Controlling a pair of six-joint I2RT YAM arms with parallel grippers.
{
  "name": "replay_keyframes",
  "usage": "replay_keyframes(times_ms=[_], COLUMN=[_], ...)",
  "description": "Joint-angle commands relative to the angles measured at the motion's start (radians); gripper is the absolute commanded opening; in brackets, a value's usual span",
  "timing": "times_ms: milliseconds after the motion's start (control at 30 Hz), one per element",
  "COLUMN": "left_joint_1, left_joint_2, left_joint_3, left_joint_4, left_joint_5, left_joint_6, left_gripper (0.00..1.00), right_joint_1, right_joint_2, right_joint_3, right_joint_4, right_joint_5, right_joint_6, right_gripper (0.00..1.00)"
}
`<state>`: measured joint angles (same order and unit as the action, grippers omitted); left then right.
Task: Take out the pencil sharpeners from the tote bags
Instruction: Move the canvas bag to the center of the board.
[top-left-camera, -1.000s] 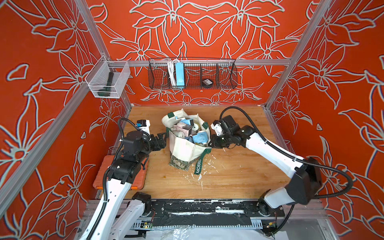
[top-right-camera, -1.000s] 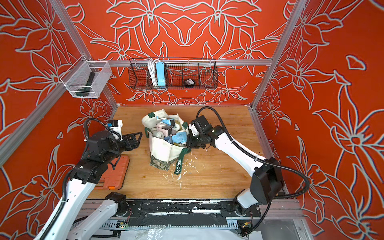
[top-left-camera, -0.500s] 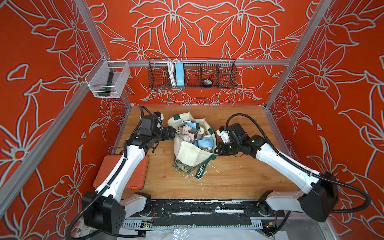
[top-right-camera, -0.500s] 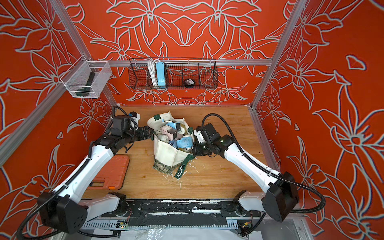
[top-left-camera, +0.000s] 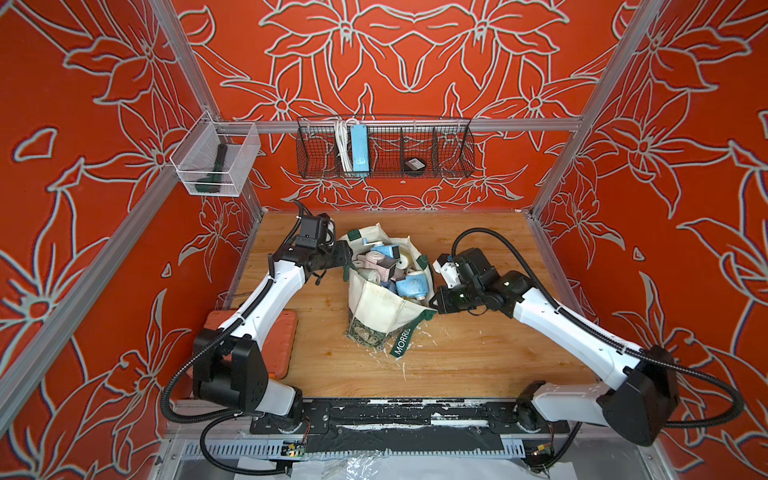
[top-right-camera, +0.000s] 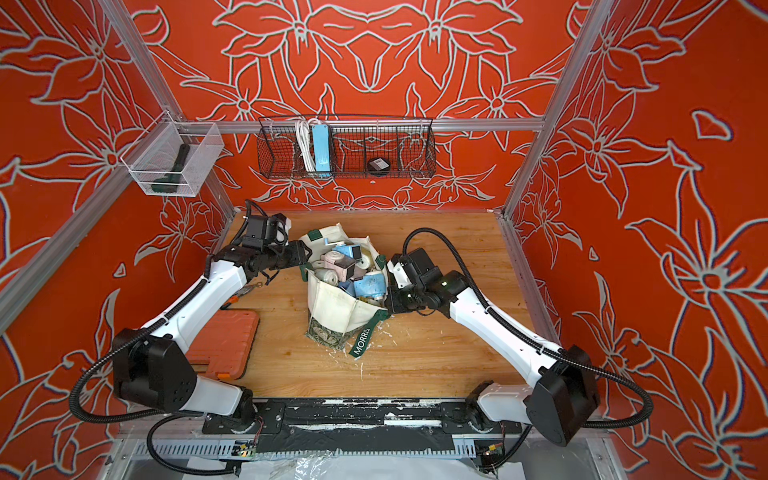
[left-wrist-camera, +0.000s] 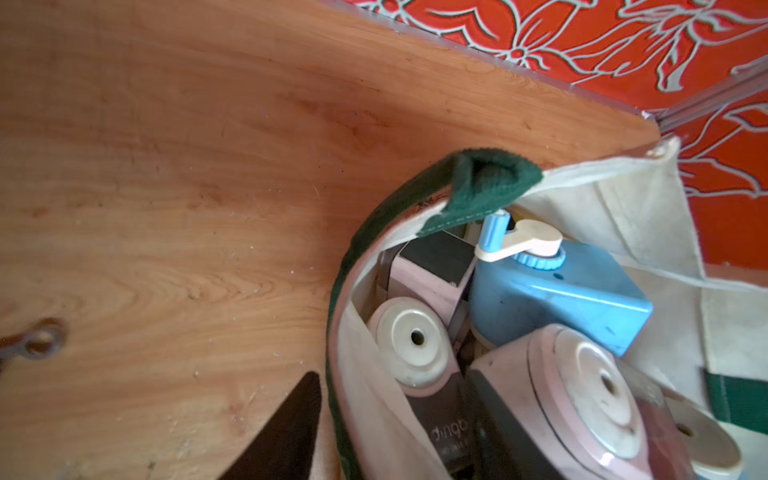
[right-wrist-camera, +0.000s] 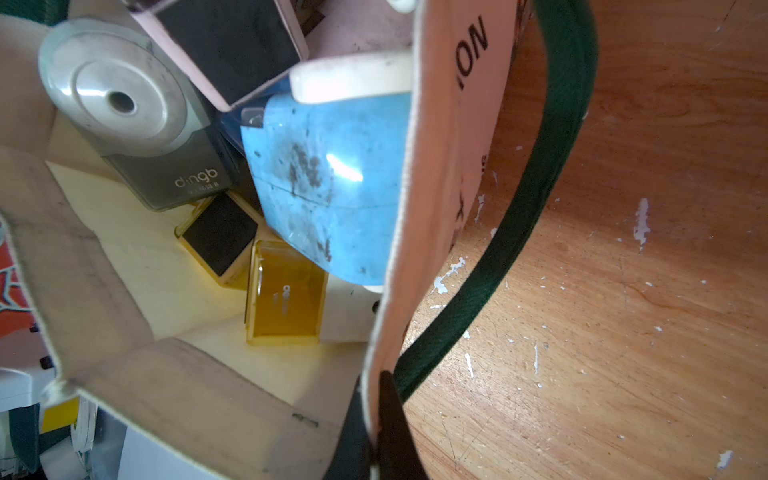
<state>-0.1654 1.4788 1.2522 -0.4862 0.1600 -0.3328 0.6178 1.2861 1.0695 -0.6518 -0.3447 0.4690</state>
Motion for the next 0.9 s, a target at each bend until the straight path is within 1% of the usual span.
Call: replay_keyframes(times_ms=[0, 33, 100, 167, 233, 300, 367, 400, 467, 500, 600, 733, 833, 867], left_joint_1=[-0.003, -0.003, -0.003, -0.003, -0.003, -0.003, -0.003, -0.003, -0.003, -0.003, -0.003, -0.003, -0.003, -0.003], left_joint_2=[0.042, 0.036, -0.004, -0.056, -0.107, -0.160, -0.211, -0.243, -0.303, -0.327, -0.392, -0.429, -0.448, -0.454], left_joint_3=[0.032, 0.026, -0.009, -0.047, -0.086, -0.134, -0.178, -0.204, -0.245, -0.260, -0.302, -0.354, -0.392, -0.402], left_joint_4=[-0.033, -0.030, -0.001, 0.027, 0.045, 0.060, 0.065, 0.071, 0.078, 0.077, 0.089, 0.122, 0.153, 0.158], left_joint_5=[0.013, 0.005, -0.008, 0.006, 0.039, 0.090, 0.140, 0.151, 0.151, 0.153, 0.169, 0.168, 0.155, 0.151], left_joint_6=[-0.005, -0.006, -0.005, 0.002, 0.012, 0.028, 0.045, 0.051, 0.056, 0.060, 0.069, 0.072, 0.074, 0.077], left_gripper=[0.29, 0.25, 0.11, 0.00, 0.00, 0.00, 0.00, 0.00, 0.00, 0.00, 0.00, 0.00, 0.00, 0.00], right_joint_1=[0.002, 0.001, 0.001, -0.001, -0.002, -0.003, -0.004, -0.005, -0.006, -0.006, -0.006, -0.001, 0.014, 0.020], right_joint_2=[-0.052, -0.054, -0.059, -0.062, -0.064, -0.064, -0.064, -0.069, -0.085, -0.097, -0.125, -0.149, -0.117, -0.090], right_joint_3=[-0.015, -0.015, -0.017, -0.014, -0.010, 0.003, 0.035, 0.048, 0.073, 0.088, 0.140, 0.170, 0.190, 0.210], right_joint_4=[-0.113, -0.115, -0.117, -0.123, -0.124, -0.134, -0.164, -0.176, -0.187, -0.193, -0.199, -0.105, -0.033, -0.026], right_joint_5=[-0.008, -0.007, -0.004, -0.002, -0.004, -0.004, 0.005, 0.014, 0.031, 0.032, -0.001, -0.144, -0.241, -0.246], right_joint_6=[-0.039, -0.041, -0.046, -0.050, -0.054, -0.062, -0.078, -0.085, -0.098, -0.106, -0.135, -0.149, -0.149, -0.155], right_gripper=[0.00, 0.00, 0.00, 0.00, 0.01, 0.17, 0.37, 0.46, 0.55, 0.59, 0.65, 0.71, 0.73, 0.76])
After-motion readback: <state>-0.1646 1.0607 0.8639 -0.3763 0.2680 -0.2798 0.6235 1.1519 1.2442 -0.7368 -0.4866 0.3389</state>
